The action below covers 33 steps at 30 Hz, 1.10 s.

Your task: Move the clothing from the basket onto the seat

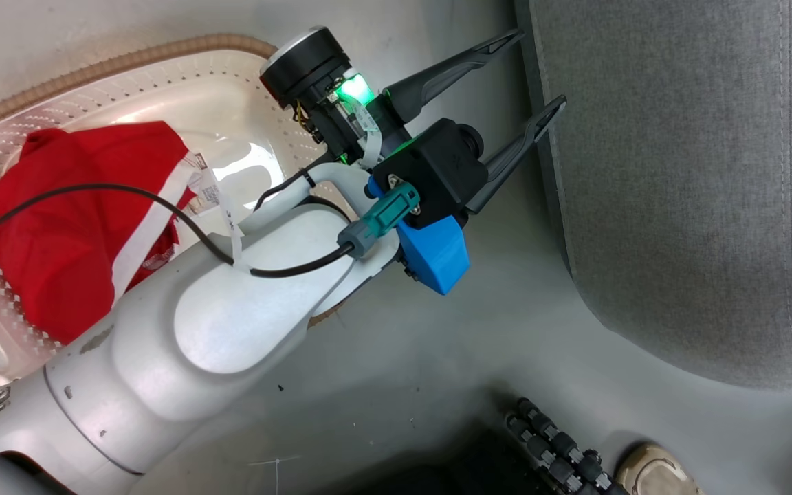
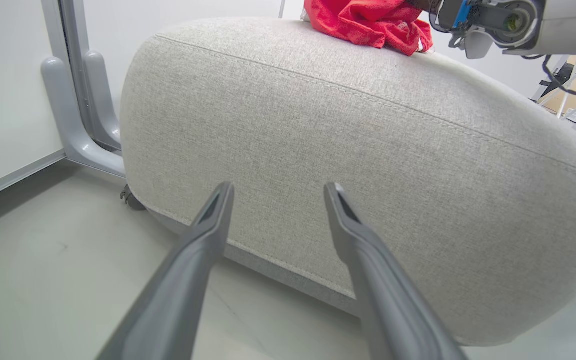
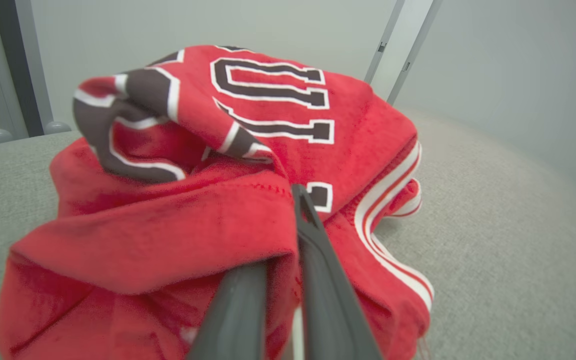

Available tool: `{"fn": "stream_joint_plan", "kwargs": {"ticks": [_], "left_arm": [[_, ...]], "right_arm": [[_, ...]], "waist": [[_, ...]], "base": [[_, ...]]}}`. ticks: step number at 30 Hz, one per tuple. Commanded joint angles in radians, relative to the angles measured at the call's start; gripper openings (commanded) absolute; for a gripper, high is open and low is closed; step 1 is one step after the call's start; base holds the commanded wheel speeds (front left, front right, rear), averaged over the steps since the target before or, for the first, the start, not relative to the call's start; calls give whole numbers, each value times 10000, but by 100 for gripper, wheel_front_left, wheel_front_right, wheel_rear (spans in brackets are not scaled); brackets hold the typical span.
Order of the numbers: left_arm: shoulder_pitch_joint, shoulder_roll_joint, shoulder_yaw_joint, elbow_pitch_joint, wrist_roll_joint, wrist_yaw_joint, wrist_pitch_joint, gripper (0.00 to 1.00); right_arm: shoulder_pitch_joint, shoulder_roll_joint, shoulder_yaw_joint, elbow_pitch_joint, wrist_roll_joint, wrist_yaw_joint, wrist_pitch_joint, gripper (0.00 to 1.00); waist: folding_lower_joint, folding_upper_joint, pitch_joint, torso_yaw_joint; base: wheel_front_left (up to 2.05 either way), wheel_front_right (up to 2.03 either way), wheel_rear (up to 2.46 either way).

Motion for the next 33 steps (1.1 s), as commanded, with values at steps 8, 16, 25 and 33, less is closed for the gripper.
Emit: {"fn": "stream_joint_plan", "kwargs": {"ticks": [8, 16, 25, 33], "left_arm": [[283, -412, 63, 454, -250, 104, -785, 100], [926, -791, 415, 972, -659, 318, -1464, 100], [2126, -819, 1804, 777, -866, 811, -1625, 100], [3699, -784, 3662, 285, -489, 886, -1623, 100]], "right_arm": [[1602, -305, 797, -965, -127, -5, -1, 100], [3138, -466, 1576, -2423, -86, -3, -1, 100], [3966, -89, 3114, -3736, -373, -5, -1, 100], [4272, 416, 4665, -3939, -444, -3, -1, 100]], "waist": [[0, 0, -1053, 384], [0, 0, -2685, 890], [0, 0, -4373, 1619], [0, 0, -5631, 2353]], "base": [[0, 0, 0], [0, 0, 0], [0, 0, 0], [0, 0, 0]]}}
